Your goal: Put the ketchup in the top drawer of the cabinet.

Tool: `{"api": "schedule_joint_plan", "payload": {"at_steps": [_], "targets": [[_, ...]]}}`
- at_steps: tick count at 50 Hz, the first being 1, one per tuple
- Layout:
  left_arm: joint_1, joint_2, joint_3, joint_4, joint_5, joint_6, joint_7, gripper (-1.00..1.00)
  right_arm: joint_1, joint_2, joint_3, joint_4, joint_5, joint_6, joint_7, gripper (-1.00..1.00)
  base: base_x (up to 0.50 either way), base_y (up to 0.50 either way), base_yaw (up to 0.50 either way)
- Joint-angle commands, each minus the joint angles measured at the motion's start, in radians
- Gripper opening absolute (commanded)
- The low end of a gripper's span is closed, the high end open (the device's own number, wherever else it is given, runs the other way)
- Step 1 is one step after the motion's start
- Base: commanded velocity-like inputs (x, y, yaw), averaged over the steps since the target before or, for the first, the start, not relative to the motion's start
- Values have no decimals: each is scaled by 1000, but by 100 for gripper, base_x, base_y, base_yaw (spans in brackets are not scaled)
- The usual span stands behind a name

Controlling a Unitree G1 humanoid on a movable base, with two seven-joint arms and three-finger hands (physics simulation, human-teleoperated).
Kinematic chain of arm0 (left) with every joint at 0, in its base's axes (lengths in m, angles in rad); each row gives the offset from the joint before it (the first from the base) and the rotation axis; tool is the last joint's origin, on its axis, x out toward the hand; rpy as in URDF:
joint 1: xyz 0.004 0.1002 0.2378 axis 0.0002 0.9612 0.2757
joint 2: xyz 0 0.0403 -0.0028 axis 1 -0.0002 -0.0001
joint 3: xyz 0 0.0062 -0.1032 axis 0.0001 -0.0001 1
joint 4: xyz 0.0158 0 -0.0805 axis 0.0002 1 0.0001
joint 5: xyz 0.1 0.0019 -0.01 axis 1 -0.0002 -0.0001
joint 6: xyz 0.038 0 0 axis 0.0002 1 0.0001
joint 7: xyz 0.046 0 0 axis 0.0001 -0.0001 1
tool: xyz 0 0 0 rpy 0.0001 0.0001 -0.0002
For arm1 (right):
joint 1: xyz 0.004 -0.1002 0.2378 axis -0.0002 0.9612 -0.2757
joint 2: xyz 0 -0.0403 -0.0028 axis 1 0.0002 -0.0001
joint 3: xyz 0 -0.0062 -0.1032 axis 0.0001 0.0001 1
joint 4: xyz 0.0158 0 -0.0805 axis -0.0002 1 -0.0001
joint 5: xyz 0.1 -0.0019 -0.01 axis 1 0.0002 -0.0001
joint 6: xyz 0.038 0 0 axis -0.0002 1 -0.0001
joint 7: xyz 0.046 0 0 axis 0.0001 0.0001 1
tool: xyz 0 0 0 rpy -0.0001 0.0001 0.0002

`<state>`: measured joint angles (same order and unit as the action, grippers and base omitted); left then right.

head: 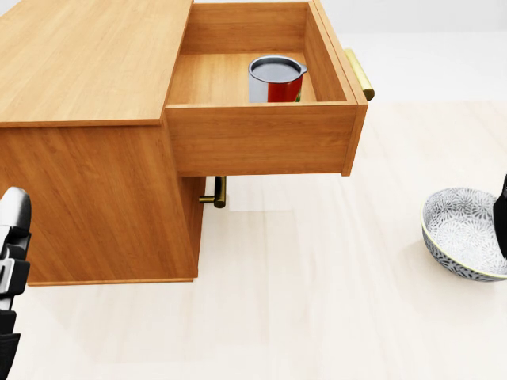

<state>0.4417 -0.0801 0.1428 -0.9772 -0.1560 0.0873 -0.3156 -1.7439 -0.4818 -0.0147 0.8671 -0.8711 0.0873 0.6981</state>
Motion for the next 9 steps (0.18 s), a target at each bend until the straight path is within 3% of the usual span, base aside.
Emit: {"api": "schedule_joint_plan", "payload": {"at_steps": [1, 6, 9], "targets": [[10, -1, 2, -10, -4, 0, -4, 100, 162, -25, -15, -554, -159, 0, 0, 100, 0, 0, 0], [2, -3, 15, -15, -11, 0, -6, 100, 283, -40, 11, -845, -299, 0, 0, 100, 0, 0, 0], [8, -6, 7, -12, -3, 0, -9, 100, 336, -103, 89, -981, -255, 0, 0, 100, 0, 0, 0]]}}
